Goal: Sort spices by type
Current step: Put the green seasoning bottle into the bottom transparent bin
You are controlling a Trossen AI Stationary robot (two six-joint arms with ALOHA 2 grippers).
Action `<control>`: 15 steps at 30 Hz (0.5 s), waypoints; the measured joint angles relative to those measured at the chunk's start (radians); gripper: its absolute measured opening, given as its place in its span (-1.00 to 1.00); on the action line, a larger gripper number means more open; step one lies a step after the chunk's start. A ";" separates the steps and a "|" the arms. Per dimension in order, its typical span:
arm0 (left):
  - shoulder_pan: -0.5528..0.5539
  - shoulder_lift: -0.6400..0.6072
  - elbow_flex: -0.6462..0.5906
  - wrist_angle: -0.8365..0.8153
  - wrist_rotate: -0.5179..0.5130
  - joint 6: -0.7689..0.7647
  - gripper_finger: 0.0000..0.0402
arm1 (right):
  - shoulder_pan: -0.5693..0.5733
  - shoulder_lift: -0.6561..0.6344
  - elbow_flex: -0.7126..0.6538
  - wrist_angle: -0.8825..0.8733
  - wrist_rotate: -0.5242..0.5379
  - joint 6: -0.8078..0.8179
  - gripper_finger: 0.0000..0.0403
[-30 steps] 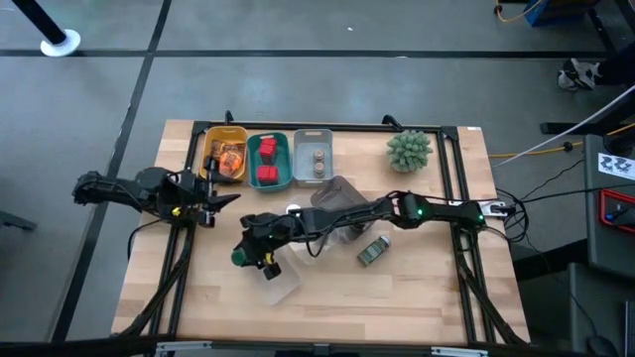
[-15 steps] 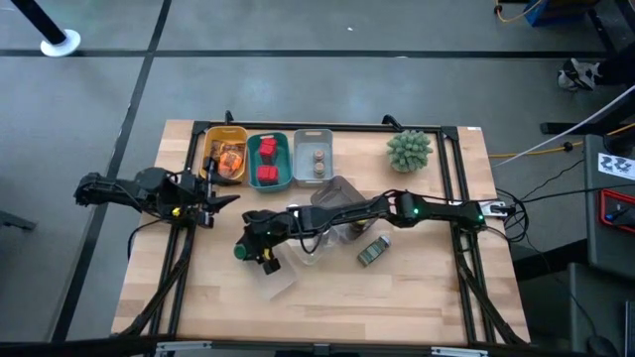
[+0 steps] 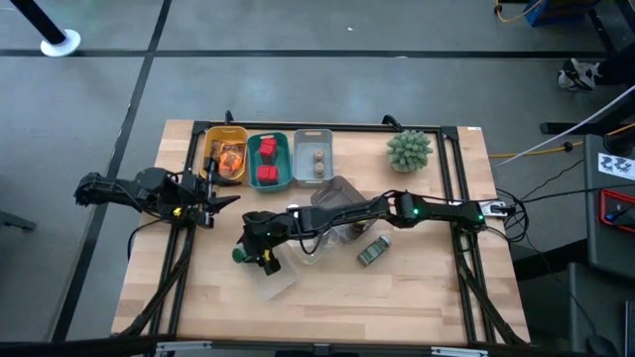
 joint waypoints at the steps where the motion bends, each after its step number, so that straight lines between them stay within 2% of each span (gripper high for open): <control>1: 0.000 0.000 0.000 0.000 0.000 0.000 -0.23 | 0.000 0.000 0.000 0.000 0.000 0.000 0.37; 10: 0.000 0.000 0.000 -0.001 0.000 0.000 -0.23 | 0.000 -0.007 -0.001 -0.038 0.001 0.006 0.37; 15: 0.000 0.001 0.000 -0.002 0.000 0.000 -0.23 | 0.000 -0.040 0.016 -0.123 0.060 0.009 0.37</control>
